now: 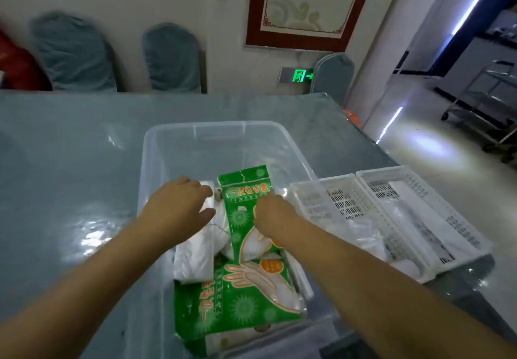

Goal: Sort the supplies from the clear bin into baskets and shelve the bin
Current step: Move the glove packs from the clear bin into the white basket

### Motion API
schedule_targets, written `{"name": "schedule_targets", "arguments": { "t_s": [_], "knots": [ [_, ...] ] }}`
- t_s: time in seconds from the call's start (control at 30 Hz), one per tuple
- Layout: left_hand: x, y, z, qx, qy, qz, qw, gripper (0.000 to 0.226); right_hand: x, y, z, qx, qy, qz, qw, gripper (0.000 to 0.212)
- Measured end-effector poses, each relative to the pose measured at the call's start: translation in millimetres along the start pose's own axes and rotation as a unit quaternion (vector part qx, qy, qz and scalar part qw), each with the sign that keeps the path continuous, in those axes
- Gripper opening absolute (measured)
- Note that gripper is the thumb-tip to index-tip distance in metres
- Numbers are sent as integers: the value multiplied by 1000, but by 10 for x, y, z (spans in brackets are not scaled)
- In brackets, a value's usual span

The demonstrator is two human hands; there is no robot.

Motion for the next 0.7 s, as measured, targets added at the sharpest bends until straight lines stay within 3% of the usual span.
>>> {"name": "schedule_targets", "arguments": {
  "t_s": [0.13, 0.3, 0.4, 0.47, 0.53, 0.6, 0.7],
  "knots": [
    [31, 10, 36, -22, -3, 2, 1000, 38, 48, 69, 273, 15, -2, 25, 1000, 56],
    [34, 22, 53, -6, 13, -5, 1000, 39, -22, 59, 406, 4, 110, 57, 992, 56],
    [47, 12, 55, 9, 23, -13, 1000, 38, -58, 69, 311, -49, 158, 79, 983, 56],
    [52, 2, 55, 13, 21, -19, 1000, 38, -117, 88, 236, -80, 275, 122, 950, 58],
    [51, 3, 55, 20, 25, -21, 999, 39, -157, 77, 161, -78, 442, 177, 876, 53],
    [55, 10, 55, 24, 31, -19, 999, 39, -142, 35, 61, -75, 553, 195, 806, 32],
    [71, 5, 88, 25, 34, -27, 999, 40, -47, -52, -204, -85, 586, 128, 796, 24]
  ]
}}
Point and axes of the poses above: each hand's wrist, its own y-axis towards the middle knuckle, its own z-axis out of the palm, x = y × z, the point moved 5 cm from there along y, towards the middle knuckle, and after that the axes turned 2 degrees about -z, right-handed, at the moved point
